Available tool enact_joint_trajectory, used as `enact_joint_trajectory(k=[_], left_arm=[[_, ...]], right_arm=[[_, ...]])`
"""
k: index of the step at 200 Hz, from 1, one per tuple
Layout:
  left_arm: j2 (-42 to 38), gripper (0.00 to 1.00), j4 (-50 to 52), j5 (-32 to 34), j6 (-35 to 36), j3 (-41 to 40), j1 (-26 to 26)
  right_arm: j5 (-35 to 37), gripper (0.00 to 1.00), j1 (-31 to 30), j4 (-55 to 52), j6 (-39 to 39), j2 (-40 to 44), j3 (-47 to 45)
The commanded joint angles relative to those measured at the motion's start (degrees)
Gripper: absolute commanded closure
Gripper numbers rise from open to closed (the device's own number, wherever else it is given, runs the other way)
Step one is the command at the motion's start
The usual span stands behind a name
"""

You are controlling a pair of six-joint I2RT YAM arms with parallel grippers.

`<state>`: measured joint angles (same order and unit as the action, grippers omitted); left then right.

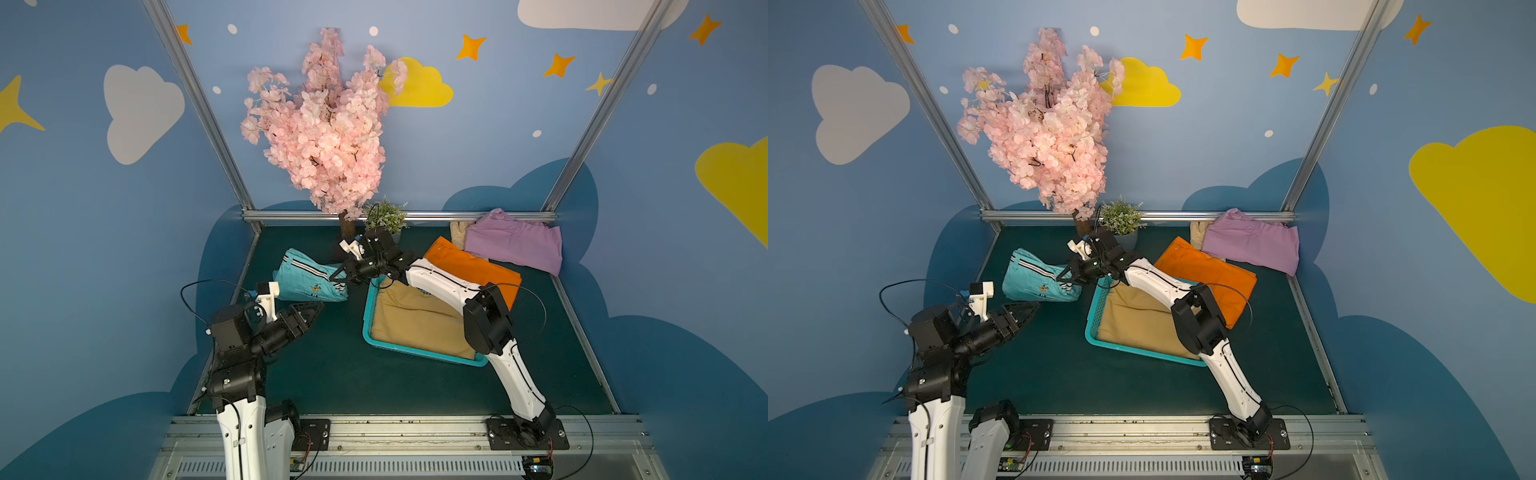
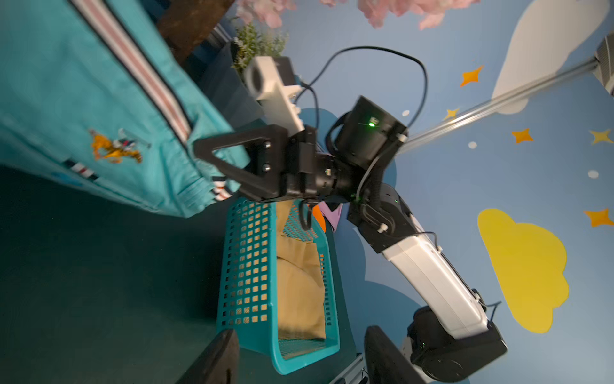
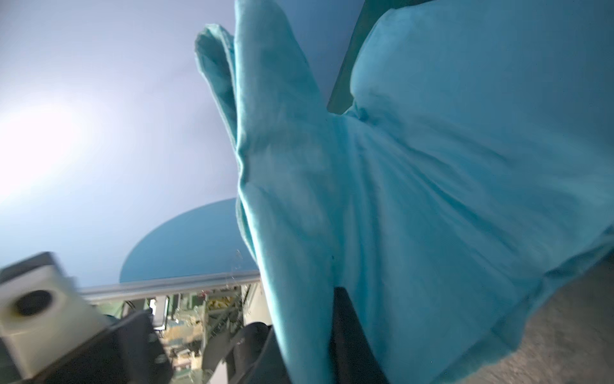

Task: Put the folded long pants in the basket
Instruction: Pick up the long pant at the center of the board.

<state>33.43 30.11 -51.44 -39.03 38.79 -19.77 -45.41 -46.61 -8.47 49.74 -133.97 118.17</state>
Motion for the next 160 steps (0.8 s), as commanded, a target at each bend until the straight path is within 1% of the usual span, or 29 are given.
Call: enact_joint_trajectory(k=[1, 12, 21, 26, 35, 50, 63, 80, 87, 93, 111, 125, 137, 160], left_arm=[[-0.1, 0.36, -4.8, 3.6, -6.9, -4.3, 0.0], [-0.9, 0.35, -7.4, 6.1, -10.0, -5.9, 0.0], [-1.2, 0.30, -6.9, 10.3, -11.3, -6.8, 0.0], [-1.1, 0.29, -7.2, 11.7, -11.8, -7.4, 0.0], [0.1, 0.29, -7.6, 12.6, -11.9, -7.5, -0.1], [3.4, 0.28, -8.5, 12.7, -12.1, -7.2, 0.0], [7.9, 0.27, -9.8, 12.2, -12.6, -7.2, 0.0], [15.7, 0.26, -12.0, 8.3, -11.8, -5.9, 0.4], [18.8, 0.26, -12.6, 6.2, -9.9, -4.8, 0.5], [21.6, 0.26, -12.7, 5.7, -8.8, -3.9, 0.9], [27.5, 0.25, -14.4, 5.5, -7.7, -2.3, 2.4], [31.3, 0.25, -17.8, 6.1, -8.4, -1.8, 4.3], [35.0, 0.25, -21.1, 7.3, -9.4, -1.3, 6.7], [42.2, 0.25, -28.4, 10.0, -10.9, 0.3, 12.6]], right_arm=[[0.3, 1.00, 1.5, 10.9, 10.7, 7.1, 0.7], [1.3, 1.00, 1.9, 10.1, 12.7, 7.0, 2.6], [2.1, 1.00, 2.1, 11.1, 15.4, 6.9, 3.7], [2.5, 1.00, 2.3, 12.1, 17.1, 6.7, 4.2], [3.3, 1.00, 2.5, 13.0, 19.3, 6.3, 5.6], [4.0, 1.00, 2.8, 11.4, 21.3, 5.1, 9.2], [4.8, 1.00, 3.4, 13.0, 23.7, 5.8, 8.3], [6.1, 1.00, 4.3, 18.0, 27.4, 8.3, 3.7], [6.3, 1.00, 4.8, 18.4, 27.3, 9.4, 2.7], [6.8, 1.00, 5.3, 17.3, 26.3, 10.5, 2.0], [8.8, 1.00, 7.0, 17.6, 24.6, 15.6, -4.4], [11.9, 1.00, 8.7, 18.2, 25.6, 20.9, -13.3], [14.8, 1.00, 10.1, 22.5, 26.7, 25.3, -21.2], [22.0, 1.00, 11.9, 21.0, 23.1, 34.3, -31.8]])
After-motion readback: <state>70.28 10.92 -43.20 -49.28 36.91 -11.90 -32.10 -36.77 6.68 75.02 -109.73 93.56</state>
